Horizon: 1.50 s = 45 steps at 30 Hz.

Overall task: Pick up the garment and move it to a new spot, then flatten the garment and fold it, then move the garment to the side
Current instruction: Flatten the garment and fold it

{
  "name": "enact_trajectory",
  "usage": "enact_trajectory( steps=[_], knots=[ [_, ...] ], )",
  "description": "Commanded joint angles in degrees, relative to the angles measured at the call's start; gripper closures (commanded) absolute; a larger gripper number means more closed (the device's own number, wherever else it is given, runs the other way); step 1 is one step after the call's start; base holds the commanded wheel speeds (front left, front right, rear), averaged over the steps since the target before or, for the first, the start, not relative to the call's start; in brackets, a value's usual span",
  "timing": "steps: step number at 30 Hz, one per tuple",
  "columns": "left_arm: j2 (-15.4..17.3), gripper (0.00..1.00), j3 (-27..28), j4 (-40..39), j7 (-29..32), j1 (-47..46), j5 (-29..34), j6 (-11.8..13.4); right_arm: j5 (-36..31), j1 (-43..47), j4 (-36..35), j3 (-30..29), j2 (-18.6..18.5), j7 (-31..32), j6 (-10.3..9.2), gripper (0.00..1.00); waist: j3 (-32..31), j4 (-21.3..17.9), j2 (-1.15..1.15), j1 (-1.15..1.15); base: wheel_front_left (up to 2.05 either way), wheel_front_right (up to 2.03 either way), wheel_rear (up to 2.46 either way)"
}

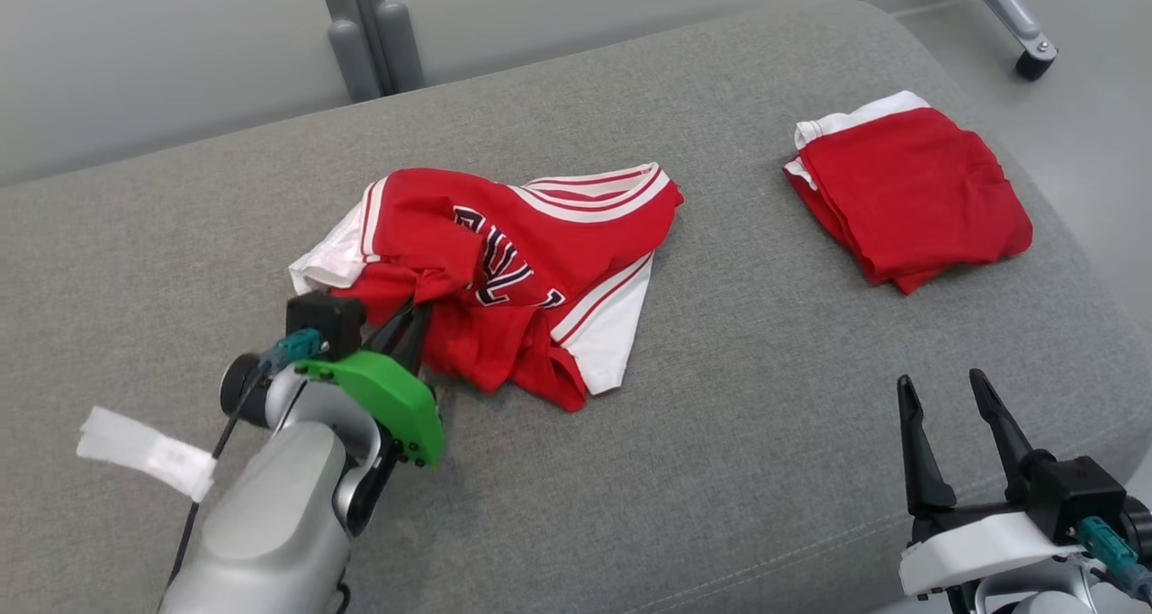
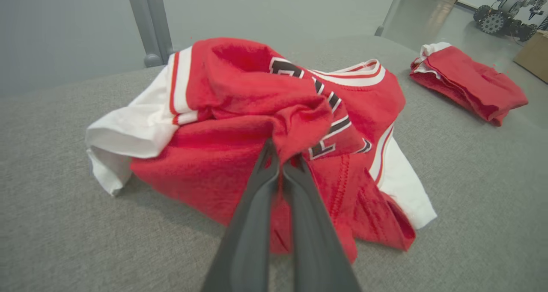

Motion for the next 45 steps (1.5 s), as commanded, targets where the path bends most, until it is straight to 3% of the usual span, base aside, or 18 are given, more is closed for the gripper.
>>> enact_trajectory(
  steps=[1, 4, 10, 12, 15, 18, 22, 27, 30, 35, 37, 38, 45],
  knots=[
    [0.9, 1.00, -1.3, -2.6, 1.9, -1.6, -0.5, 0.1, 0.3, 1.0, 0.0, -0.3, -0.1, 0.0, -0.08, 0.00, -0.6, 1.1, 0.00, 0.00, 0.00, 0.00, 0.00],
    [1.2, 1.00, -3.8, -12.4, 8.0, -3.3, -3.6, 0.1, 0.3, 1.4, 0.2, -0.3, -0.1, 0.0, -0.08, 0.00, -1.3, 2.2, 0.00, 0.00, 0.00, 0.00, 0.00],
    [5.8, 1.00, -4.5, -35.6, 25.3, -5.8, -15.1, 0.1, 0.6, -0.1, 0.0, 0.9, -0.1, 0.0, -0.08, 0.00, -1.0, 3.0, 0.00, 0.00, 0.00, 0.00, 0.00],
    [9.6, 1.00, -3.2, -41.1, 31.5, -7.8, -17.5, 0.7, 0.5, -0.6, -0.1, 1.3, -0.1, 0.0, -0.08, 0.00, -0.5, 2.7, 0.00, 0.00, 0.00, 0.00, 0.00],
    [16.0, 1.00, -2.2, -43.8, 38.7, -10.8, -16.3, 2.4, 0.9, -1.6, -0.2, 1.4, -0.1, 0.0, -0.08, 0.00, 1.0, 2.3, 0.00, 0.00, 0.00, 0.00, 0.00],
    [20.0, 1.00, -0.5, -40.4, 42.2, -13.7, -16.0, 3.5, 1.4, -2.4, 0.2, 2.0, -0.1, 0.0, -0.08, 0.00, 3.1, 1.4, 0.00, 0.00, 0.00, 0.00, 0.00],
    [23.5, 1.00, -0.2, -33.9, 41.8, -16.6, -12.1, 3.5, 2.2, -4.1, 0.4, 2.9, -0.1, 0.0, -0.08, 0.00, 5.9, 0.2, 0.00, 0.00, 0.00, 0.00, 0.00],
    [29.5, 1.00, -5.7, -21.3, 40.4, -20.9, -0.9, 1.7, 3.4, -6.7, 0.7, 4.2, -0.1, 0.0, -0.08, 0.00, 10.1, -2.6, 0.00, 0.00, 0.00, 0.00, 0.00],
    [31.1, 1.00, -6.3, -14.6, 41.1, -21.8, -0.9, 1.1, 3.7, -7.3, 1.0, 4.1, -0.1, 0.0, -0.08, 0.00, 11.3, -3.7, 0.00, 0.00, 0.00, 0.00, 0.00],
    [29.5, 1.00, -5.2, -8.1, 42.8, -19.0, -6.9, 0.5, 4.0, -6.2, 1.4, 3.1, -0.1, 0.0, -0.08, 0.00, 11.6, -3.5, 0.00, 0.00, 0.00, 0.00, 0.00],
    [30.0, 0.71, -5.3, -7.0, 41.6, -18.6, -7.1, 0.4, 3.8, -6.0, 1.6, 2.9, -0.1, 0.0, -0.08, 0.00, 11.4, -2.7, 0.00, 0.00, 0.00, 0.00, 0.00],
    [30.1, 0.00, -5.4, -6.3, 40.9, -18.2, -7.0, 0.4, 3.6, -6.0, 1.6, 3.0, -0.1, 0.0, -0.08, 0.00, 11.1, -2.2, 0.00, 0.00, 0.00, 0.00, 0.00],
    [31.0, 0.00, -4.6, -4.1, 34.5, -16.9, -5.9, 2.8, 1.7, -5.6, 1.0, 2.7, -0.1, 0.0, -0.08, 0.00, 7.9, 1.0, 0.00, 0.00, 0.00, 0.00, 0.00]
  ],
)
